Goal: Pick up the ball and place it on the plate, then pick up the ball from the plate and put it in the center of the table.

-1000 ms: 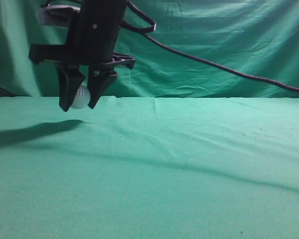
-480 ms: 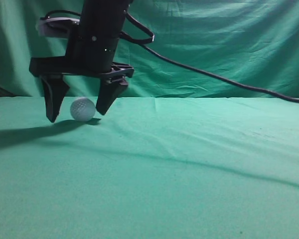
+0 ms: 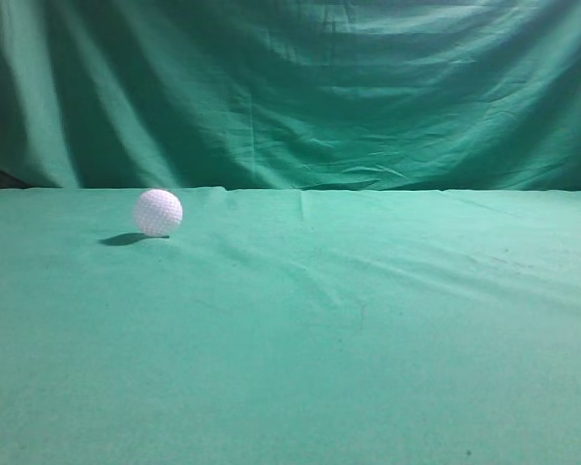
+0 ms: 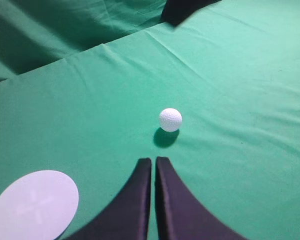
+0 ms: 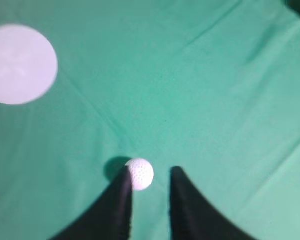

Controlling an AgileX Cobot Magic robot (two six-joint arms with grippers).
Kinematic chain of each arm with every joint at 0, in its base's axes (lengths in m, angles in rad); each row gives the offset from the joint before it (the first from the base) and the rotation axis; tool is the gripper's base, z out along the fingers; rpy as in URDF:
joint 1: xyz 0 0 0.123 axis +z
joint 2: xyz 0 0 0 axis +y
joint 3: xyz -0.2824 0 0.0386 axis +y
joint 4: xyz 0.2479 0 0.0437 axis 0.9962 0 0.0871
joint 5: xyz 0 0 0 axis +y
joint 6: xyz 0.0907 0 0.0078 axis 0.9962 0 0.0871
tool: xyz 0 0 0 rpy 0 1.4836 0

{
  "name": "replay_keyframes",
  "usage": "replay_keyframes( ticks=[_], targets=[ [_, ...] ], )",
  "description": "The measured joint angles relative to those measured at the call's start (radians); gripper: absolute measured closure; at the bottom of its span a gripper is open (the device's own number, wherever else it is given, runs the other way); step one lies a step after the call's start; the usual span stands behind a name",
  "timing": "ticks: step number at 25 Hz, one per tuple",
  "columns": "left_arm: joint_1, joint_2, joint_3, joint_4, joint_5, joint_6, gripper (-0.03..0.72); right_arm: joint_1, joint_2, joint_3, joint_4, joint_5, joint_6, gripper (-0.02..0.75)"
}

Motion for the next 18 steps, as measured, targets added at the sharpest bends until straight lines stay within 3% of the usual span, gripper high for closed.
replay_keyframes(
  ticks=[1, 4, 10, 18],
  targets=[
    [0.000, 0.000, 0.000, 0.000, -0.012, 0.000, 0.688, 0.000, -0.034, 0.000, 0.000, 0.030, 0.005, 0.635],
    [0.000, 0.000, 0.000, -0.026, -0.042, 0.000, 0.688, 0.000, -0.149, 0.000, -0.016, 0.108, 0.035, 0.738],
    [0.000, 0.000, 0.000, -0.049, -0.049, 0.000, 0.688, 0.000, -0.340, -0.002, -0.059, 0.269, 0.084, 0.738],
    [0.000, 0.000, 0.000, -0.049, -0.049, 0.000, 0.688, 0.000, -0.520, 0.054, -0.034, 0.295, 0.169, 0.738]
  ],
)
